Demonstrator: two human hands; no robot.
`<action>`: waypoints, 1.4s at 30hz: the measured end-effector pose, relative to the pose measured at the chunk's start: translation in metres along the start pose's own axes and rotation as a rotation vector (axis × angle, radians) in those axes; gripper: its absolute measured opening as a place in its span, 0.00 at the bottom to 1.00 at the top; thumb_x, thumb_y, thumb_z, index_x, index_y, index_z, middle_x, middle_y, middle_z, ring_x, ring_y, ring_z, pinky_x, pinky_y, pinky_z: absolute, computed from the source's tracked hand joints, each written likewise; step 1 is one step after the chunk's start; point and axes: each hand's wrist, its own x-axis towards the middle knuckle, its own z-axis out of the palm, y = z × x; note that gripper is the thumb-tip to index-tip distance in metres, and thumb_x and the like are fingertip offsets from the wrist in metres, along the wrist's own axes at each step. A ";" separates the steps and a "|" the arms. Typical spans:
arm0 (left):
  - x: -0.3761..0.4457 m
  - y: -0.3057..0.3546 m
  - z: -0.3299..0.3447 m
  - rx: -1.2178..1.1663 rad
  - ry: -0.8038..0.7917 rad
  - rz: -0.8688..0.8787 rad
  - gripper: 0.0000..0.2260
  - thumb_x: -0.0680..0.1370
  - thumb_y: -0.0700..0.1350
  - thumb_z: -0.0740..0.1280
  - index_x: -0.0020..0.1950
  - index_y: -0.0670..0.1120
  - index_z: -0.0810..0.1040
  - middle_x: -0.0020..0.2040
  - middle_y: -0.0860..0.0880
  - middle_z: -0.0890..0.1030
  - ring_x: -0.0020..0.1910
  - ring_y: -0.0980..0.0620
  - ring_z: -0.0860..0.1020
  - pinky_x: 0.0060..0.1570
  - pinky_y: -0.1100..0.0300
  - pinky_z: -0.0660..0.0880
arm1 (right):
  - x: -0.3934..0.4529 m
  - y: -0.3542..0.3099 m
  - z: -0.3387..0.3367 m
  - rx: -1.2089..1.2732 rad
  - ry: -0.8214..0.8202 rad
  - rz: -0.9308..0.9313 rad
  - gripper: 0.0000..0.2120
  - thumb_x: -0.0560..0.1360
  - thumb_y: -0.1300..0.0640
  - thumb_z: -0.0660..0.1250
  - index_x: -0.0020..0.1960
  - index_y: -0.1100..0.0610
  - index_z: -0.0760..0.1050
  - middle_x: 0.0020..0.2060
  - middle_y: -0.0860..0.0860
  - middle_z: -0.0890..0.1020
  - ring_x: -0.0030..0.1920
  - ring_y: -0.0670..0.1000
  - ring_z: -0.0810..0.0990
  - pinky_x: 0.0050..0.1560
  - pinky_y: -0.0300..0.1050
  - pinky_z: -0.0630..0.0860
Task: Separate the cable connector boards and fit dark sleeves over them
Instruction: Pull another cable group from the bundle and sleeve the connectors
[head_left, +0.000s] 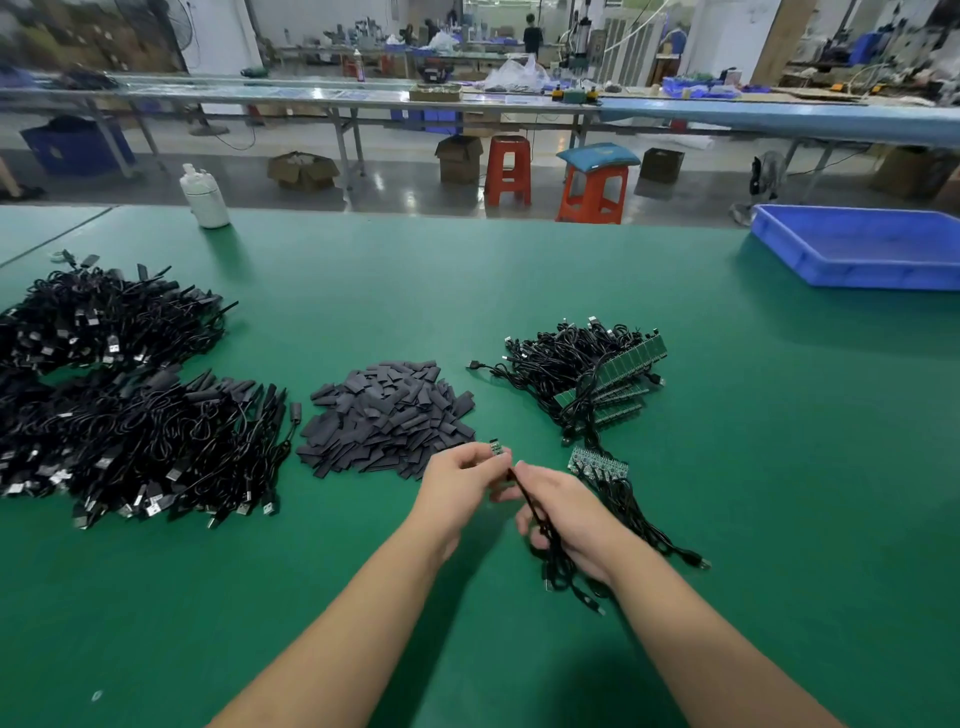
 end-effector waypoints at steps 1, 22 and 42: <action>0.001 -0.003 -0.003 -0.002 0.005 -0.043 0.07 0.76 0.43 0.71 0.38 0.44 0.79 0.33 0.48 0.77 0.33 0.53 0.73 0.30 0.66 0.67 | 0.001 0.005 0.004 -0.033 0.040 -0.015 0.13 0.82 0.49 0.62 0.55 0.55 0.81 0.48 0.54 0.86 0.26 0.47 0.72 0.23 0.38 0.62; 0.024 -0.047 -0.045 0.395 0.162 -0.074 0.05 0.73 0.44 0.74 0.40 0.45 0.81 0.34 0.52 0.78 0.36 0.53 0.72 0.36 0.62 0.69 | 0.027 0.042 0.069 0.186 0.320 0.053 0.05 0.80 0.64 0.65 0.50 0.61 0.79 0.40 0.55 0.82 0.29 0.45 0.75 0.28 0.38 0.73; 0.048 -0.066 -0.078 1.166 0.360 0.214 0.08 0.80 0.48 0.64 0.53 0.51 0.82 0.54 0.53 0.78 0.49 0.51 0.77 0.39 0.58 0.75 | 0.023 0.053 0.026 -0.254 0.278 -0.026 0.06 0.79 0.61 0.66 0.48 0.52 0.79 0.44 0.50 0.84 0.26 0.43 0.75 0.26 0.40 0.75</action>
